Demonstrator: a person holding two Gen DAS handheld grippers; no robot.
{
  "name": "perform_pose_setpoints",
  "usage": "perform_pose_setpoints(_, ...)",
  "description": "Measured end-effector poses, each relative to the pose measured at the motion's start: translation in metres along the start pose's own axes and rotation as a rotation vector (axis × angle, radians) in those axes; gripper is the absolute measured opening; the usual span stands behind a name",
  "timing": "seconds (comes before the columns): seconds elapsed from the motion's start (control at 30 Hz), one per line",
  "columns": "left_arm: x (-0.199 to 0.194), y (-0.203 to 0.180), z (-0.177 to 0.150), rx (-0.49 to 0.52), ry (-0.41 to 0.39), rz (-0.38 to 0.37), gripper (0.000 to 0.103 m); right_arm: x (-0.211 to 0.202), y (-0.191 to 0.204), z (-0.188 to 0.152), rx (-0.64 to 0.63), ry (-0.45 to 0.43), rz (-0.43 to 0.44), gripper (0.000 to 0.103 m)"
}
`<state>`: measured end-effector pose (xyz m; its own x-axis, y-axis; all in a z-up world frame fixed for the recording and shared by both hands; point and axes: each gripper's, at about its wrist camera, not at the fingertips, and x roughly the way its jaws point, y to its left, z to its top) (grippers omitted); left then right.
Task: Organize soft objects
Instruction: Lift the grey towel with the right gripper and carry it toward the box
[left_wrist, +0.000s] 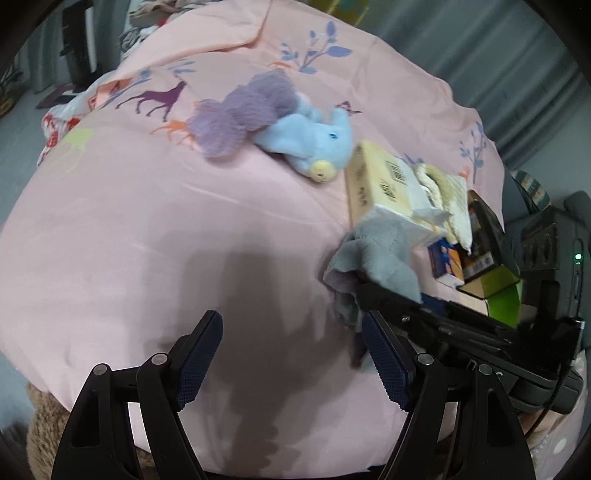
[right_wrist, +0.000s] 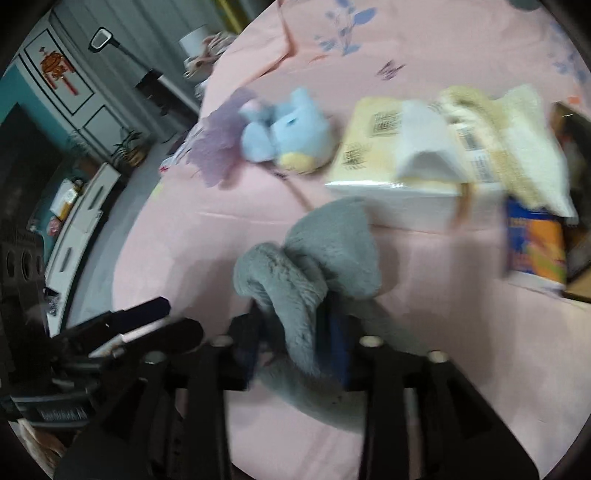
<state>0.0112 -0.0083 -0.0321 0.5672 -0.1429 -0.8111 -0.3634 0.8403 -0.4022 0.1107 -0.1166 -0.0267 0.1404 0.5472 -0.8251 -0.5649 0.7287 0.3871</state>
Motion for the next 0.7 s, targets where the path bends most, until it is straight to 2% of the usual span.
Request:
perform_pose_setpoints(0.07, 0.001, 0.004, 0.003, -0.009, 0.004, 0.001, 0.078, 0.002, -0.003, -0.002, 0.031, 0.005, 0.0, 0.057)
perform_pose_setpoints(0.13, 0.0, 0.005, 0.007, -0.014, 0.003, -0.017, 0.078, -0.01, -0.006, -0.006, 0.049, -0.014, -0.005, 0.07)
perform_pose_setpoints(0.2, 0.001, 0.002, 0.012, -0.009, 0.001, -0.041, 0.079, -0.032, -0.012, -0.012, 0.066, -0.057, -0.029, 0.077)
perform_pose_setpoints(0.27, 0.002, -0.007, 0.015, 0.011, -0.001, -0.057, 0.079, -0.055, -0.018, -0.017, 0.081, -0.106, -0.034, 0.08)
perform_pose_setpoints(0.33, 0.006, -0.018, 0.016, 0.043, 0.009, -0.103, 0.085, -0.07, -0.026, -0.022, 0.115, -0.136, -0.043, 0.088)
perform_pose_setpoints(0.4, 0.013, -0.03, 0.02, 0.071, 0.014, -0.131, 0.085, -0.08, -0.037, -0.032, 0.174, -0.149, -0.053, 0.088)
perform_pose_setpoints(0.47, 0.022, -0.041, 0.027, 0.112, 0.011, -0.122, 0.085, -0.084, -0.047, -0.044, 0.235, -0.145, -0.041, 0.088)
perform_pose_setpoints(0.6, 0.045, -0.052, 0.038, 0.17, 0.018, -0.115, 0.085, -0.078, -0.061, -0.062, 0.355, -0.134, 0.037, 0.086)
perform_pose_setpoints(0.67, 0.058, -0.052, 0.038, 0.186, 0.051, -0.112, 0.076, -0.067, -0.062, -0.062, 0.379, -0.106, 0.059, 0.078)
perform_pose_setpoints(0.7, 0.063, -0.051, 0.037, 0.183, 0.064, -0.115, 0.057, -0.063, -0.062, -0.062, 0.383, -0.1, 0.068, 0.073)
